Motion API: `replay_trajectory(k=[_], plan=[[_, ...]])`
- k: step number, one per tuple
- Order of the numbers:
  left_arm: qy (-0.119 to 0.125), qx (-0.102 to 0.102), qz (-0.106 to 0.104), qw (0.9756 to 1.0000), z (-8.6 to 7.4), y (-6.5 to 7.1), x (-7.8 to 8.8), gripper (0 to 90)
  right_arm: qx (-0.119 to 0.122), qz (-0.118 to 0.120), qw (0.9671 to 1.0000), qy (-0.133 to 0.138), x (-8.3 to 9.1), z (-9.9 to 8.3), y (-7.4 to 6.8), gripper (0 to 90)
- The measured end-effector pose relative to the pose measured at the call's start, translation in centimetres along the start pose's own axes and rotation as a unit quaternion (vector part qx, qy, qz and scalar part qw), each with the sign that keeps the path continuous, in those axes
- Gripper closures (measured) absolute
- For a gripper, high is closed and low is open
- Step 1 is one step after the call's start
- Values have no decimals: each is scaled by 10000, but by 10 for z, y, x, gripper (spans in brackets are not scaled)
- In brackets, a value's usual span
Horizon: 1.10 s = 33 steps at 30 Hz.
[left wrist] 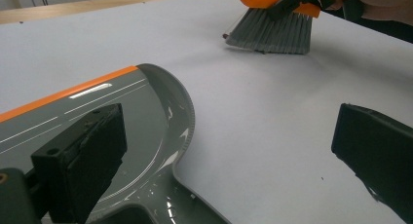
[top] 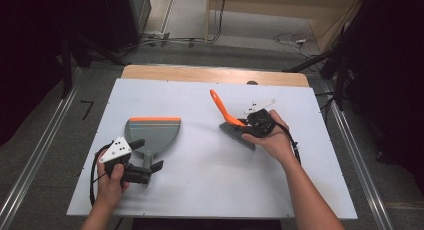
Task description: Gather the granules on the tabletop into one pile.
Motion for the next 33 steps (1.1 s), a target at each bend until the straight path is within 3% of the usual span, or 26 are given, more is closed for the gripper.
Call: replay_trajectory(k=[13, 19, 29, 33], plan=[[-16, -8, 1, 10000, 0, 0, 0, 0, 92, 109, 9999, 60, 10, 10, -10, 685], [13, -1, 1, 10000, 0, 0, 1, 0, 132, 239, 9994, -191, -2, 6, -18, 685], [13, 13, 0, 10000, 0, -1, 1, 0, -9, 108, 9998, -183, -3, 2, -7, 685], [-4, -3, -2, 10000, 0, 0, 0, 0, -105, 163, 9998, -32, 3, 4, -6, 684]])
Point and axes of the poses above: each handheld gripper's, and its own axes: x roughly backward along the jaws, z roughly out of its top, y roughly to its right, the point moved 6 cm from there along -x, roughly forward along the jaws, and after that the axes turned 5 degrees about -y, right-handed, at the moved point
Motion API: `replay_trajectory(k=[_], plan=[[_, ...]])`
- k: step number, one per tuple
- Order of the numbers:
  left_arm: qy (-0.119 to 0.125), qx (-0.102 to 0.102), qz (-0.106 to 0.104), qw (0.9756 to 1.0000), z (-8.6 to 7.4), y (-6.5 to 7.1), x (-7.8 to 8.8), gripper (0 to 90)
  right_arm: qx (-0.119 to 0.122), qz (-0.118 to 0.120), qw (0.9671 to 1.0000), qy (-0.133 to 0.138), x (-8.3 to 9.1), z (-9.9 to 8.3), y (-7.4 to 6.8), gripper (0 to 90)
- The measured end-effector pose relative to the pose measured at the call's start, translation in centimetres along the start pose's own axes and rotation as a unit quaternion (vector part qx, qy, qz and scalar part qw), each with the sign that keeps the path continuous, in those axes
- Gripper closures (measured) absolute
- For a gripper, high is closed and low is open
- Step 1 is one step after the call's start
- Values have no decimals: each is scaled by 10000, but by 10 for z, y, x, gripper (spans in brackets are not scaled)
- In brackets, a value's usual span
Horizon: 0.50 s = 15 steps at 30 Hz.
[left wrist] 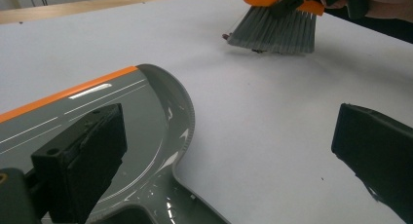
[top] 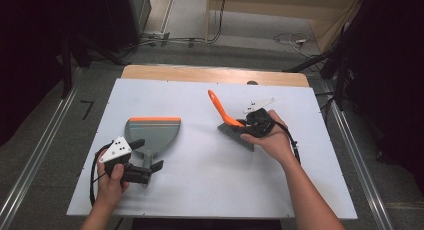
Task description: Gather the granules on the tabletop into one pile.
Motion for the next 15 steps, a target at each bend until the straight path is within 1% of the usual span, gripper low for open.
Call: replay_trajectory(k=[5, 7, 9, 10, 12, 15], plan=[[-12, -2, -6, 10000, 0, 1, 0, 0, -254, 4, 9993, 263, 12, 5, 2, 683], [-9, -1, 0, 10000, 0, 0, 0, 0, -400, -66, 9986, 345, 18, 5, 6, 684], [11, 4, -5, 10000, 0, 0, 0, 0, -612, -227, 9970, 414, 24, 4, 13, 683], [7, 0, -2, 10000, 0, 0, 0, 0, -758, -319, 9956, 442, 27, 3, 17, 684], [7, 3, -2, 10000, 0, 0, 0, 0, -992, -586, 9923, 449, 32, -1, 26, 684], [5, -5, -1, 10000, 0, 0, 0, 0, -1293, -952, 9862, 392, 35, -10, 38, 684]])
Point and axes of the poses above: each handheld gripper's, and its own axes: x roughly backward along the jaws, z roughly out of its top, y roughly to its right, the point moved 6 cm from there along -x, roughly forward along the jaws, and after that the axes turned 5 degrees about -y, right-handed, at the moved point
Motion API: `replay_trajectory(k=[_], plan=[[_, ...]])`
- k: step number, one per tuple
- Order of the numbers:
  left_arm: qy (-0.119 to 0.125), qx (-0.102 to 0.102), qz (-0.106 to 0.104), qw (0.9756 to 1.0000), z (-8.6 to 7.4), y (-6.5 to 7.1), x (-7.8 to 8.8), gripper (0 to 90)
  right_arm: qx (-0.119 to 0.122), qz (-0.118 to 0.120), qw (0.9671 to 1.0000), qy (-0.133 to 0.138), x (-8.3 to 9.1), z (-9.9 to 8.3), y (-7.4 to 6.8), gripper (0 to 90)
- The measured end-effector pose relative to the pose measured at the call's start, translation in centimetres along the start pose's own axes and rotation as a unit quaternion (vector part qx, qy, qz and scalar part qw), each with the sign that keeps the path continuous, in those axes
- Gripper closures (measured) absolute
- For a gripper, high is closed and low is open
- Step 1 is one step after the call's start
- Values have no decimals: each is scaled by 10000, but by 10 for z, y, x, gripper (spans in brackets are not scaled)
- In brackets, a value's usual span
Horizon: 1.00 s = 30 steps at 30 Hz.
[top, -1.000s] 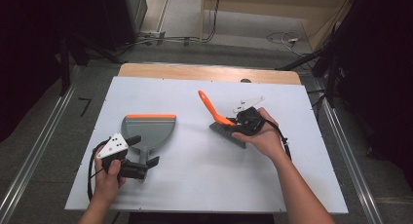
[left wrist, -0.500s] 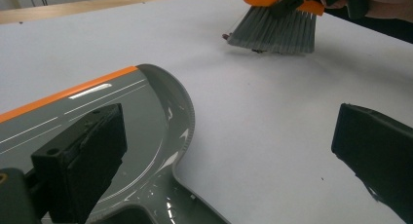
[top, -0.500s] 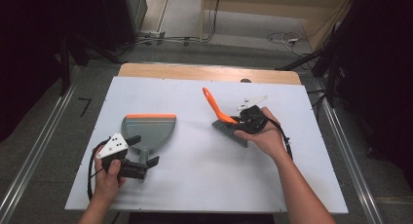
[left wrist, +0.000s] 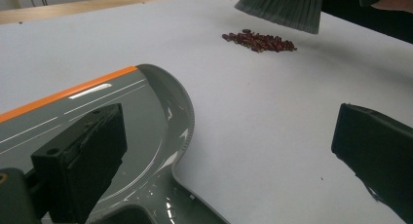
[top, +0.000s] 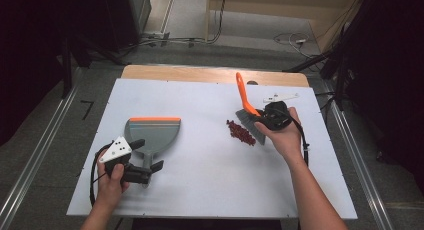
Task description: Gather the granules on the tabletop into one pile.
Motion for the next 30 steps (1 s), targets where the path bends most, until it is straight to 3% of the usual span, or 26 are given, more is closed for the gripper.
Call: replay_trajectory(k=[4, 7, 9, 16, 19, 23, 30], plan=[[-12, 1, 0, 10000, 0, 0, 0, 0, -141, -473, 9987, -159, -6, -11, 12, 684], [-21, 1, -3, 10000, 0, 0, 0, 0, -174, -574, 9979, -228, -13, -16, 16, 684], [-18, 9, -4, 10000, 0, 1, -1, 0, -65, -664, 9973, -296, -17, -18, 17, 684], [-12, 2, 0, 10000, 0, 0, -1, 0, 343, -319, 9983, -353, -19, -17, 4, 685], [-18, 1, 2, 10000, 0, 0, -1, 0, 390, -257, 9984, -319, -16, -16, 1, 684], [4, 5, 0, 10000, 0, 1, 0, 0, 334, -328, 9986, -241, -13, -14, 5, 684], [4, 7, -8, 10000, 0, 1, 0, 0, 440, -531, 9968, -402, -19, -18, 9, 685]])
Point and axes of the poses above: each handheld gripper's, and its own axes: x roughly backward along the jaws, z roughly out of its top, y roughly to its right, the point moved 6 cm from there along -x, roughly forward along the jaws, and after that the axes turned 5 degrees about -y, right-handed, at the moved point
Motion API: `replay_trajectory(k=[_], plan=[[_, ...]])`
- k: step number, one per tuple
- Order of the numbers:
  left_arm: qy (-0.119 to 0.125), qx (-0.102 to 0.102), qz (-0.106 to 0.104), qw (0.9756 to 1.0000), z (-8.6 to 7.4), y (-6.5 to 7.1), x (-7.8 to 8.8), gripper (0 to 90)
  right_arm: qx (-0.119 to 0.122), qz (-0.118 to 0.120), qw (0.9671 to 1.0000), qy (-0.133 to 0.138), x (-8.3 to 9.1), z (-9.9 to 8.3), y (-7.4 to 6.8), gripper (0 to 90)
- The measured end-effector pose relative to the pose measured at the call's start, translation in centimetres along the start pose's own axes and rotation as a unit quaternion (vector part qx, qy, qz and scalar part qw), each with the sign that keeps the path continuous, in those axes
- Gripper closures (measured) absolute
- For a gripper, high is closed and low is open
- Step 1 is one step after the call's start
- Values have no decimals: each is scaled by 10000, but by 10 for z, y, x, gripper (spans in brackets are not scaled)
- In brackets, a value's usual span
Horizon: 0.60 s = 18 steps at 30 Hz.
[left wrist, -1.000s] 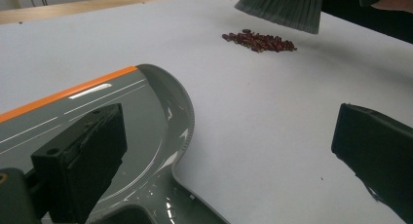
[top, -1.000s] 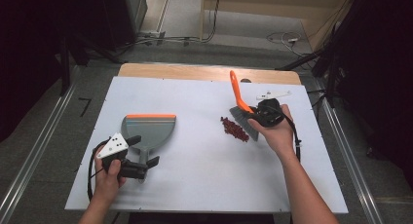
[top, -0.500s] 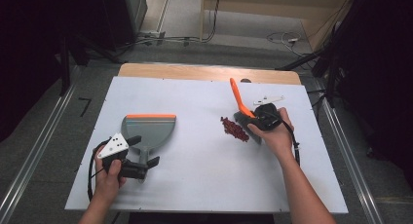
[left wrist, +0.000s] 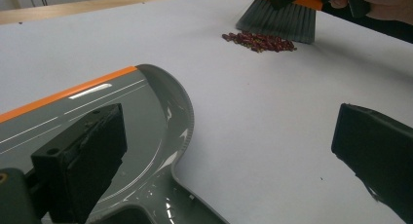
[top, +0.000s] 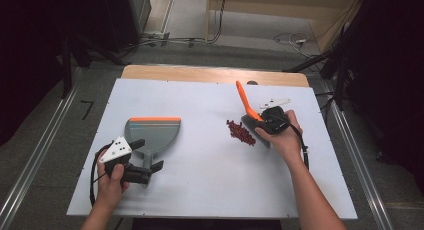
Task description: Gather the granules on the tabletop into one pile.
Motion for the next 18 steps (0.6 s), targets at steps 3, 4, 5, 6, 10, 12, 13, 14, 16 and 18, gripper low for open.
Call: replay_trajectory(k=[3, 4, 5, 6, 10, 12, 13, 14, 16, 18], plan=[[-20, -4, 2, 10000, 0, 0, 0, 0, 145, 172, 9997, -10, 0, 1, -6, 686], [-22, -11, 13, 10000, 0, -1, 0, 0, 224, 212, 9995, -22, 0, 2, -8, 685], [-20, -8, 21, 10000, 0, -1, 0, 0, 261, 247, 9994, -18, 0, 2, -10, 686], [-19, -5, 24, 10000, 0, -1, 0, 0, 304, 279, 9991, -15, 1, 2, -11, 685], [-19, -7, 18, 10000, 0, -1, 0, 0, 258, 242, 9993, 99, 7, 4, -9, 685], [-5, -1, 17, 10000, 0, -1, 0, 0, 198, 210, 9995, 163, 11, 4, -6, 685], [-3, 2, 20, 10000, 0, -1, 0, 0, 148, 199, 9995, 202, 13, 4, -5, 685], [-1, 0, 19, 10000, 0, -1, 0, 0, 104, 192, 9995, 236, 16, 3, -3, 685], [5, 3, 19, 10000, 0, -1, 0, 0, 9, 193, 9993, 306, 21, 3, -2, 685], [10, 8, 20, 10000, 0, 0, 0, 0, -43, 182, 9992, 365, 27, 0, -2, 684]])
Point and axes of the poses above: each handheld gripper's, and its own axes: x roughly backward along the jaws, z roughly out of its top, y roughly to its right, the point moved 6 cm from there along -x, roughly forward along the jaws, and after that the axes turned 5 degrees about -y, right-handed, at the moved point
